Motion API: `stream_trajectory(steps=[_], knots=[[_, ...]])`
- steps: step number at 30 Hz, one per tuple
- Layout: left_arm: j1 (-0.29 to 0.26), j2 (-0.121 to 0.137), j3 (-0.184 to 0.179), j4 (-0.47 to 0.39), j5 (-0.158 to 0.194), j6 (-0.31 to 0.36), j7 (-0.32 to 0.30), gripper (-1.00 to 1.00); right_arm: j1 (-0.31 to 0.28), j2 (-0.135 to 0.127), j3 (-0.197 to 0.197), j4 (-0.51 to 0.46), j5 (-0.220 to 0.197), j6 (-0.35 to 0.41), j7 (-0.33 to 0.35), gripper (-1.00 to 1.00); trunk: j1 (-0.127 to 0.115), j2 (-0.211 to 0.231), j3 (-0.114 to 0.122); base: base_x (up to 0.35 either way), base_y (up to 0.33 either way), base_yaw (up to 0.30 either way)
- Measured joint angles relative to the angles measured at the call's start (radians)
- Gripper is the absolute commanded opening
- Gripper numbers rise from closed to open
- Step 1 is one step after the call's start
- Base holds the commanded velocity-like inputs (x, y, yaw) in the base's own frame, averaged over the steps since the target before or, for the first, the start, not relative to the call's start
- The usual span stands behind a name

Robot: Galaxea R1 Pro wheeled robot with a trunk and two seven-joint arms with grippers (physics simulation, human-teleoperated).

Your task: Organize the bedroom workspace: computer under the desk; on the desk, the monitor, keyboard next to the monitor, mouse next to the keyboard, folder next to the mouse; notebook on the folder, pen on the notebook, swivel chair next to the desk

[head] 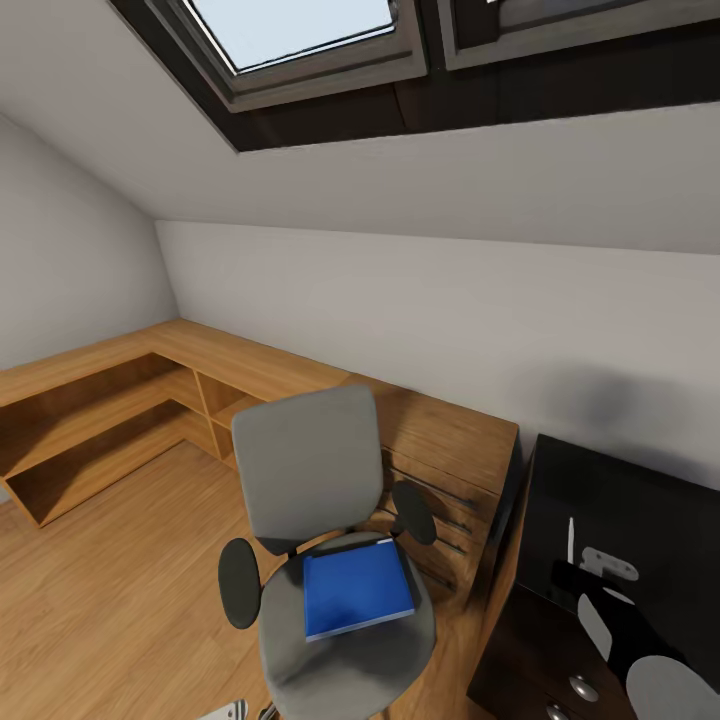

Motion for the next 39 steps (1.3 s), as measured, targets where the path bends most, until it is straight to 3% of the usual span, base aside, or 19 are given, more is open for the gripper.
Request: stream_trajectory(steps=[27,28,39], knots=[[0.0,0.002,0.0,0.0,0.0,0.0,0.0,1.0,-0.002,0.002,-0.006,-0.045,-0.005,0.049,0.004,-1.0,0.0,0.0,0.0,0.0,0.0,0.0],[0.0,0.002,0.0,0.0,0.0,0.0,0.0,1.0,-0.002,0.002,-0.006,-0.045,-0.005,0.049,0.003,1.0,0.0,0.0,0.0,0.0,0.0,0.0],[0.0,0.002,0.0,0.0,0.0,0.0,0.0,1.0,-0.002,0.003,-0.004,-0.045,-0.005,0.051,0.002,1.0,0.0,0.0,0.0,0.0,0.0,0.0]])
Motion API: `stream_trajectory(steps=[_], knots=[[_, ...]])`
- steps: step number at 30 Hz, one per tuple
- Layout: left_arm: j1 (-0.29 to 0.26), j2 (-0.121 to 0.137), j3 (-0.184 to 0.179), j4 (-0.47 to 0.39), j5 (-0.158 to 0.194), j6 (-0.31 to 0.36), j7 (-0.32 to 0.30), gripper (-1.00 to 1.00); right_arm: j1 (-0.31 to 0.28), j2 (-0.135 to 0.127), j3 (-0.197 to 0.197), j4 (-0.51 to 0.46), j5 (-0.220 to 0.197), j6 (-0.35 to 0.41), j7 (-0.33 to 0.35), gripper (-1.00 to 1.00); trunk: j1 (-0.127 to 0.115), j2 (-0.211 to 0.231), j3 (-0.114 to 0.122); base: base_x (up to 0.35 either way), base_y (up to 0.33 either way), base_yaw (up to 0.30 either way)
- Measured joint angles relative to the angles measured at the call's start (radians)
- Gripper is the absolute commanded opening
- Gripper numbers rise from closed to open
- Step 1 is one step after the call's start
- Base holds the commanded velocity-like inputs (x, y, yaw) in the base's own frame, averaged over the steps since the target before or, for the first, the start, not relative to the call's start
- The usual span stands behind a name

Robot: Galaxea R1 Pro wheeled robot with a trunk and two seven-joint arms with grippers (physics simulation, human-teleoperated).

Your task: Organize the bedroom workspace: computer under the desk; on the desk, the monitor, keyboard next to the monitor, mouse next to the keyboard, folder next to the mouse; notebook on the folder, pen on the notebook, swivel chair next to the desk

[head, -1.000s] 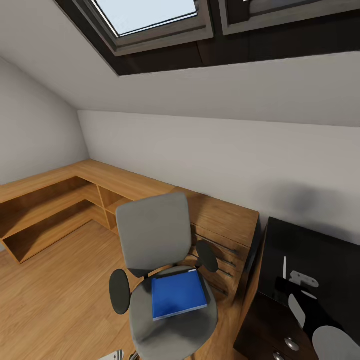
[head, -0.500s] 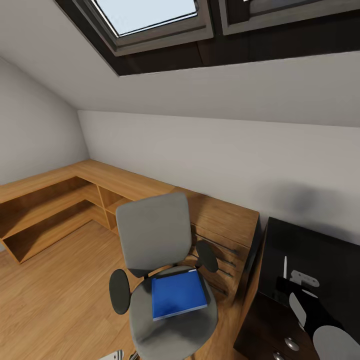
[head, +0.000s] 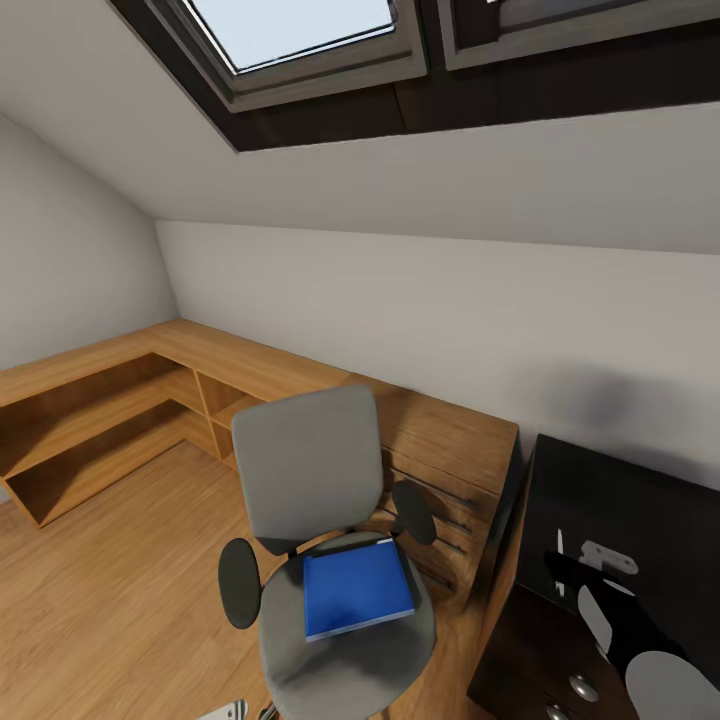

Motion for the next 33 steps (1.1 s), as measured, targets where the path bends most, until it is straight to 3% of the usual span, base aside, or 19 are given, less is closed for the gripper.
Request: stream_trajectory(steps=[9,14,16,18,20,22,25,28,33], knots=[[0.0,0.0,0.0,0.0,0.0,0.0,0.0,1.0,0.0,-0.002,-0.001,-0.016,-0.002,0.0,0.003,1.0,0.0,0.0,0.0,0.0,0.0,0.0],[0.0,0.0,0.0,0.0,0.0,0.0,0.0,1.0,0.005,0.006,-0.003,-0.146,-0.004,0.044,0.005,1.0,0.0,0.0,0.0,0.0,0.0,0.0],[0.0,0.0,0.0,0.0,0.0,0.0,0.0,1.0,0.035,0.033,-0.003,-0.28,-0.005,0.132,0.007,1.0,0.0,0.0,0.0,0.0,0.0,0.0],[0.0,0.0,0.0,0.0,0.0,0.0,0.0,1.0,0.063,0.057,-0.004,-0.354,-0.004,0.176,0.007,1.0,0.0,0.0,0.0,0.0,0.0,0.0],[0.0,0.0,-0.001,0.0,0.0,0.0,0.0,1.0,0.111,0.102,-0.004,-0.472,-0.003,0.23,0.007,1.0,0.0,0.0,0.0,0.0,0.0,0.0],[0.0,0.0,-0.001,0.0,0.0,0.0,0.0,1.0,0.129,0.124,-0.003,-0.517,-0.002,0.247,0.007,1.0,0.0,0.0,0.0,0.0,0.0,0.01],[0.0,0.001,0.0,0.0,0.0,0.0,0.0,1.0,0.165,0.204,0.001,-0.608,0.01,0.288,0.002,1.0,0.0,0.0,0.0,0.0,0.0,0.156],[0.0,0.001,0.0,0.0,-0.001,0.0,0.0,1.0,0.171,0.229,0.002,-0.621,0.041,0.294,0.001,1.0,0.0,0.0,0.0,0.0,0.0,0.247],[0.0,0.001,0.0,0.0,0.0,0.0,0.0,1.0,0.173,0.25,0.003,-0.621,0.058,0.295,0.0,1.0,0.0,0.0,0.0,0.0,0.0,0.272]])
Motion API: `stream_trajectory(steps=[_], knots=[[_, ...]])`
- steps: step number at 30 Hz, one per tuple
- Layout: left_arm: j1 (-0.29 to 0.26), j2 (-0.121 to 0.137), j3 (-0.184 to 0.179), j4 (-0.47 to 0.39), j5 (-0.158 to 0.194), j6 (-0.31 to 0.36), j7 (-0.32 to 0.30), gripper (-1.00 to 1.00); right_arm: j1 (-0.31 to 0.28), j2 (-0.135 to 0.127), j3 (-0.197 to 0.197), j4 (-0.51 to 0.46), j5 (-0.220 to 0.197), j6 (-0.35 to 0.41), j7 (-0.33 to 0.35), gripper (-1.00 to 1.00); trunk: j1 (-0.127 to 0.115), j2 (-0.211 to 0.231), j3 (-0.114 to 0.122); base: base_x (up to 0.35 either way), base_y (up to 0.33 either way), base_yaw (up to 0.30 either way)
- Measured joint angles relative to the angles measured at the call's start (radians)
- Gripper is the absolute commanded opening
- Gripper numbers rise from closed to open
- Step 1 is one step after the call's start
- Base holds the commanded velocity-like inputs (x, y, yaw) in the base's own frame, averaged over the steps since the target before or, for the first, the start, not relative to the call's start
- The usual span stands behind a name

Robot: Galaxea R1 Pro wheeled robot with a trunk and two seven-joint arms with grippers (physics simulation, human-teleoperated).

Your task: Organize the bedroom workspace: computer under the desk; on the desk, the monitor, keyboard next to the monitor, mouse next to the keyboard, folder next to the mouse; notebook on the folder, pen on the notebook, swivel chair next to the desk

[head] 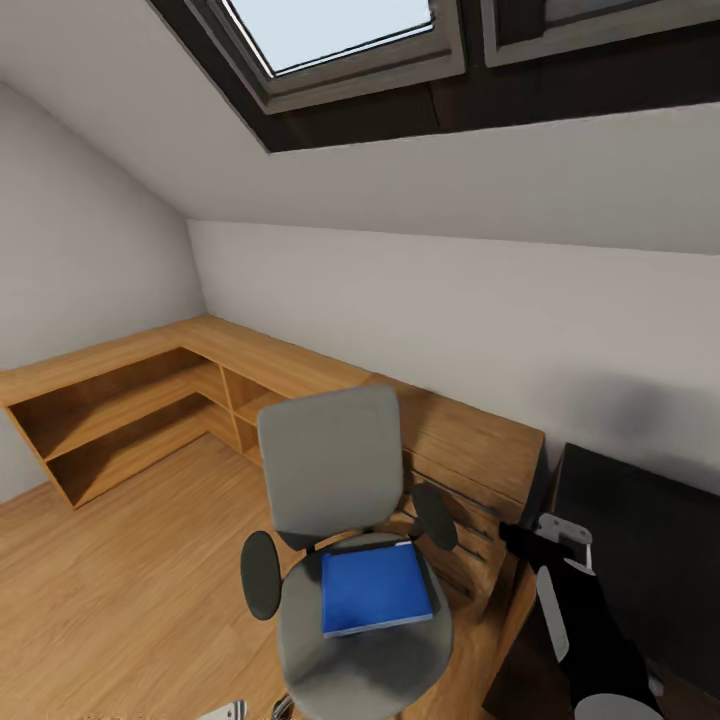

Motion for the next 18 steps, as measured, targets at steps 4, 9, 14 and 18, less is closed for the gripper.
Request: stream_trajectory(steps=[4,9,14,18], knots=[[0.0,0.0,0.0,0.0,0.0,0.0,0.0,1.0,0.0,0.008,0.0,0.002,0.004,-0.001,-0.001,1.0,0.0,0.0,0.0,0.0,0.0,0.278],[0.0,0.0,0.0,0.0,-0.001,0.0,0.0,1.0,0.0,0.011,0.001,0.003,0.005,-0.002,-0.001,1.0,0.0,0.0,-0.001,0.0,0.0,0.279],[0.0,0.0,0.0,-0.001,0.0,0.0,0.0,1.0,0.0,0.012,0.026,0.04,0.006,-0.005,-0.002,1.0,0.0,0.0,-0.002,0.0,0.0,0.28],[0.0,0.001,0.0,-0.001,0.0,0.0,0.0,1.0,0.0,0.012,0.052,0.047,0.006,-0.006,-0.003,1.0,0.0,0.0,-0.004,0.0,0.0,0.25]])
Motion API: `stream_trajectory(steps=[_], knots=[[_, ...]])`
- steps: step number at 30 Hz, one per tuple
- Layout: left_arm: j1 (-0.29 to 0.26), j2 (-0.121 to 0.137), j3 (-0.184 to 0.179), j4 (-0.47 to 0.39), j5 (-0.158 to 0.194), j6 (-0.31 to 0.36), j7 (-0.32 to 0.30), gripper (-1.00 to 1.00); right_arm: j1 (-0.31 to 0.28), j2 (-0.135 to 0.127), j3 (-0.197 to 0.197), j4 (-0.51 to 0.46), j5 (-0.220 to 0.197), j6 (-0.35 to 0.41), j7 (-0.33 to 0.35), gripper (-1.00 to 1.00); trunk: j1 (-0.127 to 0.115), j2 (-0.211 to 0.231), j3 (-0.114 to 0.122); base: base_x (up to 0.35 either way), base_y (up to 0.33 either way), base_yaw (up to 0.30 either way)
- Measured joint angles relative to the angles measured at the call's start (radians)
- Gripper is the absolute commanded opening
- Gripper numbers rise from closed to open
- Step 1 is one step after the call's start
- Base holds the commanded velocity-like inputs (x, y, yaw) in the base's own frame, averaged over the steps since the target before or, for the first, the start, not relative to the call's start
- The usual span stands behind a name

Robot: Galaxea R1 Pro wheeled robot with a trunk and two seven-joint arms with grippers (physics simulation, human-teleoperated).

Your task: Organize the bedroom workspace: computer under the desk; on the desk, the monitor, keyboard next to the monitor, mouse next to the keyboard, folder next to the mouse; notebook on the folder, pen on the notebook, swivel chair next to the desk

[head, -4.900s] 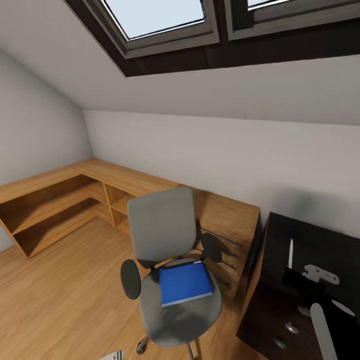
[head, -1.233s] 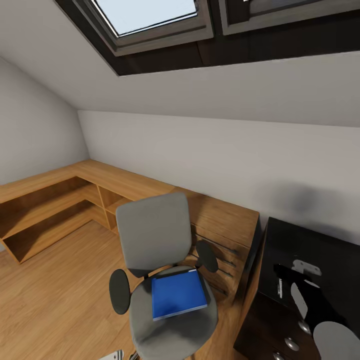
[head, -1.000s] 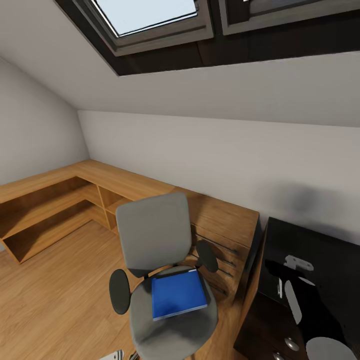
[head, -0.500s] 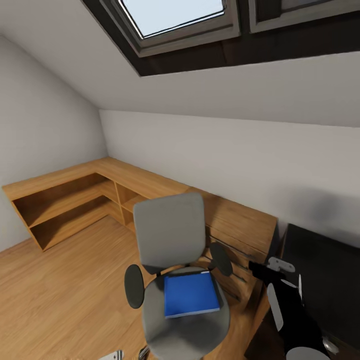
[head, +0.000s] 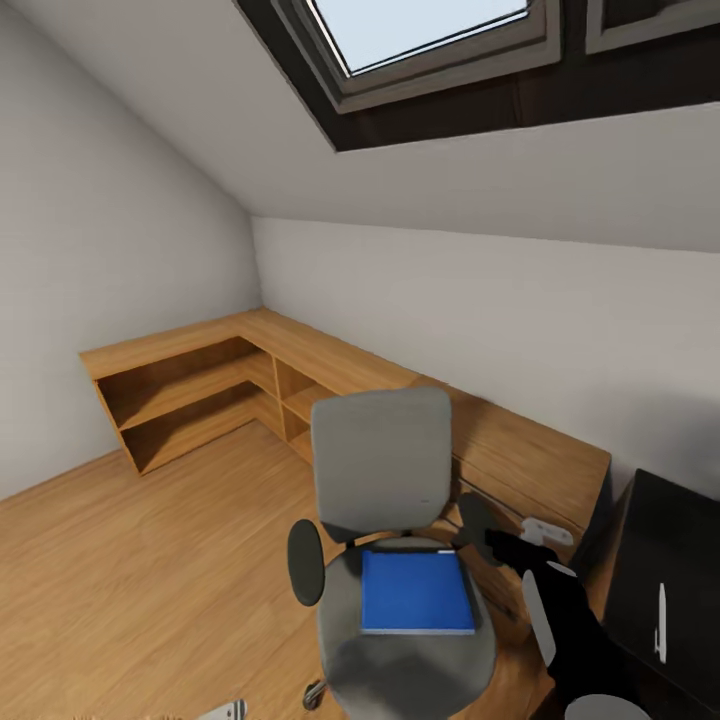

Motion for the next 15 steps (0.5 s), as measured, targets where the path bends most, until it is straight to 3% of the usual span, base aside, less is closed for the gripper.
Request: stream_trajectory(steps=[7,15], knots=[[0.0,0.001,0.0,0.0,0.0,0.0,0.0,1.0,0.0,0.0,0.01,-0.002,-0.002,0.001,0.001,1.0,0.0,0.0,-0.001,0.0,0.0,0.028],[0.0,0.001,0.0,0.0,0.0,0.0,0.0,1.0,0.0,0.0,0.01,0.0,-0.001,0.0,0.001,1.0,0.0,0.0,-0.001,0.0,0.0,0.243]])
